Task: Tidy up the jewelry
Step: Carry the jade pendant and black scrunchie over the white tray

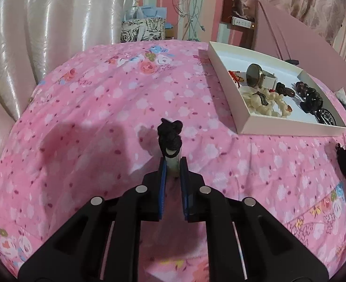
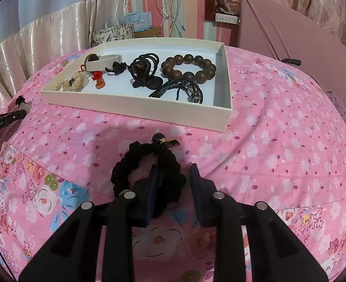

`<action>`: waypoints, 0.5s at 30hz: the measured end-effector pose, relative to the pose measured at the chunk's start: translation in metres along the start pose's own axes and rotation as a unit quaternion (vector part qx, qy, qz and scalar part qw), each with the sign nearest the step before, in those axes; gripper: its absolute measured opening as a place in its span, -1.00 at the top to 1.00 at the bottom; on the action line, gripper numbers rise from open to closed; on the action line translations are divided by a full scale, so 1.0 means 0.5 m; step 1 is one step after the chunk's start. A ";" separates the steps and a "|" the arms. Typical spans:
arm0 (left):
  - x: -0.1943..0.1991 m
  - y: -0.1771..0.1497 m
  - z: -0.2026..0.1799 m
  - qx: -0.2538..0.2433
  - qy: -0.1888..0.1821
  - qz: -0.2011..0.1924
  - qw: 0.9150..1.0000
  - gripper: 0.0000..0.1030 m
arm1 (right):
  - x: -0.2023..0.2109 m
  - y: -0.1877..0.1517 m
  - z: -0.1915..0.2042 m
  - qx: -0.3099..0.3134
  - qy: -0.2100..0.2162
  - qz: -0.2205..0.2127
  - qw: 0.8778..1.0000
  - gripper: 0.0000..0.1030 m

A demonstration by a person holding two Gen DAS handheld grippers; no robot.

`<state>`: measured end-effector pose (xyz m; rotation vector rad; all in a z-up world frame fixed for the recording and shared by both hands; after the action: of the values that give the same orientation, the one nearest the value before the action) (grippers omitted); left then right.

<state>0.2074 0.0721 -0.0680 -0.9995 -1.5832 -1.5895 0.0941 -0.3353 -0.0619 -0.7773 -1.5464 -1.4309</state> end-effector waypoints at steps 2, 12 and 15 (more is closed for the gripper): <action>-0.003 0.008 -0.002 0.000 0.002 -0.002 1.000 0.82 | 0.000 0.000 -0.001 -0.001 0.002 0.000 1.000 0.46; -0.002 0.019 0.002 0.011 -0.003 -0.016 1.000 0.83 | 0.001 -0.001 -0.004 -0.006 0.010 -0.003 1.000 0.63; 0.012 0.017 0.002 0.015 -0.010 -0.027 0.999 0.83 | 0.006 -0.002 -0.009 -0.008 0.022 -0.009 1.000 0.78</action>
<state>0.2118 0.0734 -0.0586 -0.9679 -1.6548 -1.5913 0.0930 -0.3401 -0.0597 -0.7384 -1.5136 -1.4666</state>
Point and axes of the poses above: each gripper's, at about its wrist camera, not at the fingertips, and x roughly against the way its jaws point, z to its left, y to its top, the point moved 2 cm from there along -x, roughly the way its jaws point, and after that the axes turned 12 degrees about z, right-handed, at the moved point
